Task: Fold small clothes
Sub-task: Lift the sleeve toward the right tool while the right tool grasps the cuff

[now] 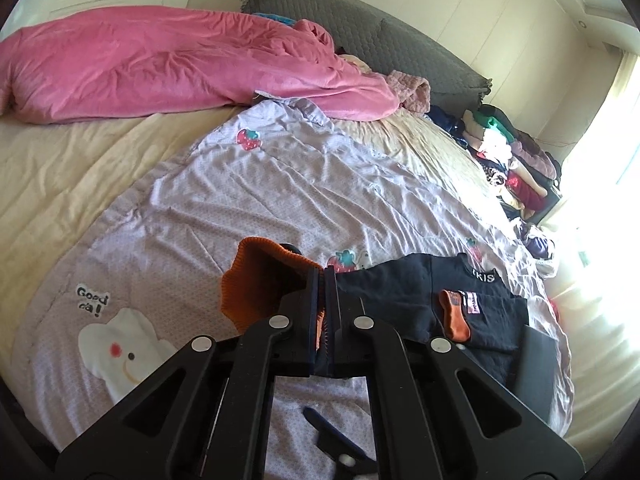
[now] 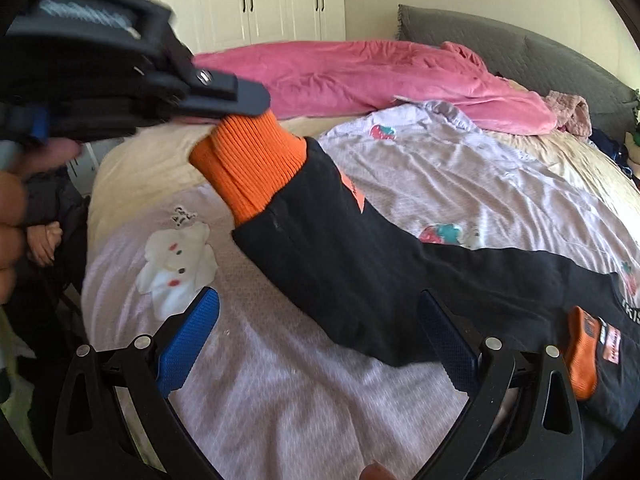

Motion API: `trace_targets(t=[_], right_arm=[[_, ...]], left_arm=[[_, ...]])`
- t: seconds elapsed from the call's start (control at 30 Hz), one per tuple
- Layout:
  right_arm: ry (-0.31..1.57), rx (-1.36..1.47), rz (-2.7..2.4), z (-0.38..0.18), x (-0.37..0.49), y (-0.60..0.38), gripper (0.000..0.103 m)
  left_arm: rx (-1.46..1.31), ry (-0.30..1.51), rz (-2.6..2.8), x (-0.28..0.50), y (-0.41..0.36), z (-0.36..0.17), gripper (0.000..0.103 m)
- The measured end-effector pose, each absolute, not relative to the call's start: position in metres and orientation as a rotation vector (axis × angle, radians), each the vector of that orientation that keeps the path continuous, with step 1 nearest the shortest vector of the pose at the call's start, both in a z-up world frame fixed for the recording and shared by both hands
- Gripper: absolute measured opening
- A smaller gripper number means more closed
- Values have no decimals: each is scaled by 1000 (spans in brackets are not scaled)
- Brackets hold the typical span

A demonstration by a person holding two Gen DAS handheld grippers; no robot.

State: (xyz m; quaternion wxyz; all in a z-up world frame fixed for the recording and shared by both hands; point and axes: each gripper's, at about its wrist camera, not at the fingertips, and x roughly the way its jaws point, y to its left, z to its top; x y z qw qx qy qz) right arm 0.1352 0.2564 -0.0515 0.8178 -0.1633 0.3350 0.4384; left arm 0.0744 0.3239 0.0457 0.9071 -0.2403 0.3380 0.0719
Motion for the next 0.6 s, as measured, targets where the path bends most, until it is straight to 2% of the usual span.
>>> trace_targets(t=[0.1, 0.13, 0.17, 0.2, 0.27, 0.37, 0.43, 0.5, 0.6], right_arm=[[719, -332, 926, -60, 147, 270, 97], [721, -328, 925, -62, 150, 273, 89], [729, -320, 927, -64, 154, 275, 63], [741, -313, 935, -65, 156, 277, 51], [757, -278, 976, -64, 159, 275, 18], [742, -243, 991, -56, 161, 266, 10], [750, -214, 989, -49, 165, 258, 9], [761, -175, 993, -42, 171, 247, 9], [774, -94, 986, -25, 184, 223, 8]], left_arm=[[-504, 706, 155, 75, 327, 41, 0], [-509, 708, 157, 74, 329, 40, 0], [-515, 709, 158, 74, 331, 38, 0], [-517, 710, 162, 73, 333, 37, 0], [-522, 708, 162, 71, 337, 37, 0], [-528, 696, 157, 67, 340, 39, 0], [-534, 683, 167, 63, 342, 42, 5], [-549, 662, 162, 58, 344, 47, 16], [-540, 644, 178, 53, 342, 51, 16]])
